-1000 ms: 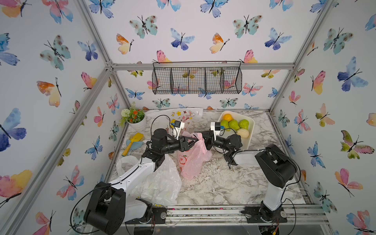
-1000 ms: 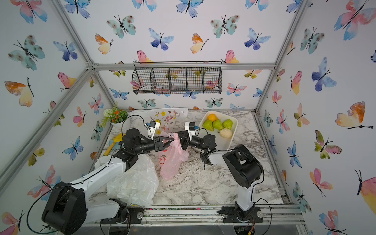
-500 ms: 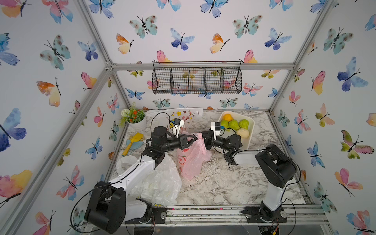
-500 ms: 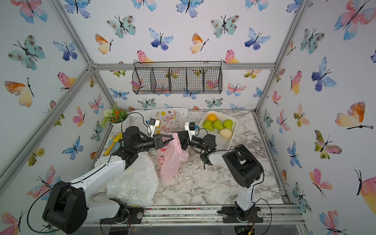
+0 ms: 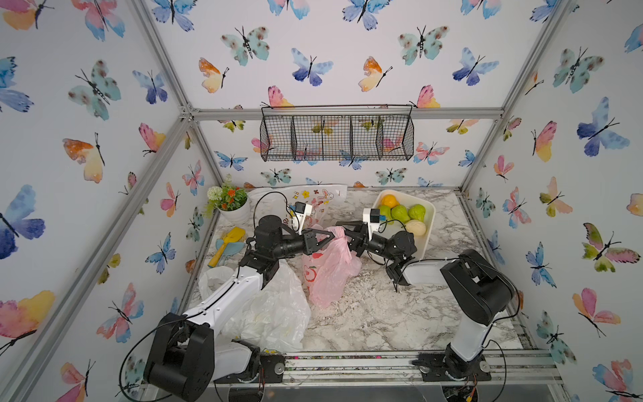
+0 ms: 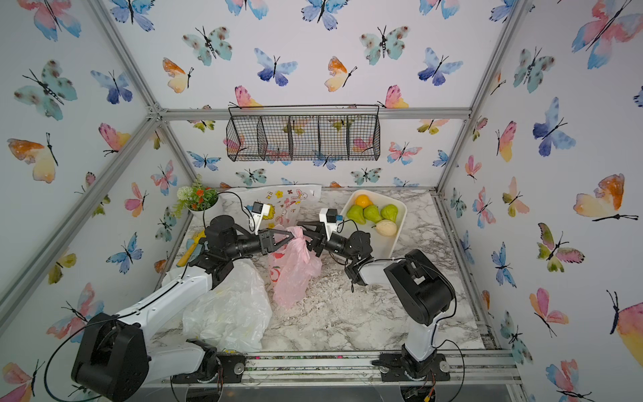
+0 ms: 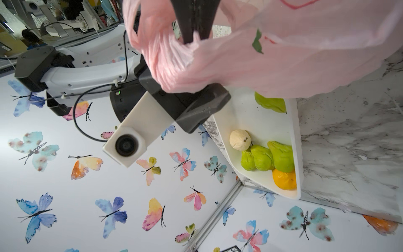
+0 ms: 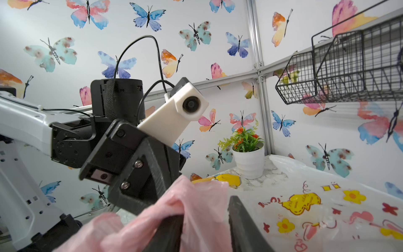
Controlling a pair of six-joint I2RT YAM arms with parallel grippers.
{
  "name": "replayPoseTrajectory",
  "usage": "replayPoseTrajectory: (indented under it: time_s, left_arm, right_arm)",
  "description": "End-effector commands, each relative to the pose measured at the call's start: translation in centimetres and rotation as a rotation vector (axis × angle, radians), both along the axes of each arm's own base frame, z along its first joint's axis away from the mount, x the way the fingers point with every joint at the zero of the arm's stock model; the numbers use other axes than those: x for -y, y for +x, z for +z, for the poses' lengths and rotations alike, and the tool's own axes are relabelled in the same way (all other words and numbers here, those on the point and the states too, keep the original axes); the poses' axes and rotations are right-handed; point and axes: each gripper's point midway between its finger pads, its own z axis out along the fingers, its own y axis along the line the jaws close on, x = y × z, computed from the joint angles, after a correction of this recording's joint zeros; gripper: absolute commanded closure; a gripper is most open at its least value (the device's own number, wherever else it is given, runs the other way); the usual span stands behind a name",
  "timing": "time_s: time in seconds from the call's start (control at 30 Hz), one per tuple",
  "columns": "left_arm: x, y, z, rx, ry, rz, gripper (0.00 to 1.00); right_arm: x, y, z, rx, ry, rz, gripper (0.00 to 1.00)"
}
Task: Place the pears into plastic bags & tie knots
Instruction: Tie the plastic bag at the center of the board.
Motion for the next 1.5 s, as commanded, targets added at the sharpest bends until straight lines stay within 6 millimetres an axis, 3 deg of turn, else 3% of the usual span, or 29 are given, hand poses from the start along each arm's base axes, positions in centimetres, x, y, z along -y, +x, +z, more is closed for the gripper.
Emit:
replayPoseTrajectory:
  time_s: [0.0, 0.17, 0.23, 0.3, 0.43, 0.63, 0.93, 1.13, 1.47]
  left_arm:
    - [-1.1, 0.0, 1.9, 0.049, 0.013, 0.008, 1.00]
    - [-1.7, 0.4, 1.5, 0.051, 0.069, 0.010, 1.00]
    - [-1.7, 0.6, 1.2, 0.048, 0.084, 0.011, 1.00]
    - [-1.9, 0.9, 1.1, 0.050, 0.095, 0.016, 1.00]
    - [-2.1, 1.5, 1.2, 0.070, 0.103, 0.024, 1.00]
    - [-2.2, 1.7, 0.8, 0.074, 0.115, 0.030, 1.00]
    - [-2.1, 1.7, 0.6, 0.069, 0.111, 0.031, 1.00]
    - [-2.2, 1.6, 0.2, 0.066, 0.114, 0.033, 1.00]
    - [-1.9, 1.3, 0.6, 0.069, 0.100, 0.020, 1.00]
  right_arm:
    - [1.3, 0.6, -0.4, -0.081, -0.038, -0.082, 0.58]
    - [3.2, 2.7, -3.6, -0.348, -0.305, -0.266, 0.56]
    - [4.2, 2.7, -4.9, -0.492, -0.434, -0.314, 0.57]
    - [5.0, 1.3, -5.6, -0.587, -0.542, -0.302, 0.57]
    - [5.4, -1.6, -3.7, -0.691, -0.586, -0.229, 0.56]
    - [3.4, -4.1, -0.2, -0.676, -0.623, -0.143, 0.52]
    - [0.4, -4.7, -0.9, -0.638, -0.688, -0.097, 0.58]
    - [0.6, -4.6, -1.8, -0.645, -0.692, -0.121, 0.61]
    - [0.3, -3.6, -2.2, -0.672, -0.694, -0.161, 0.57]
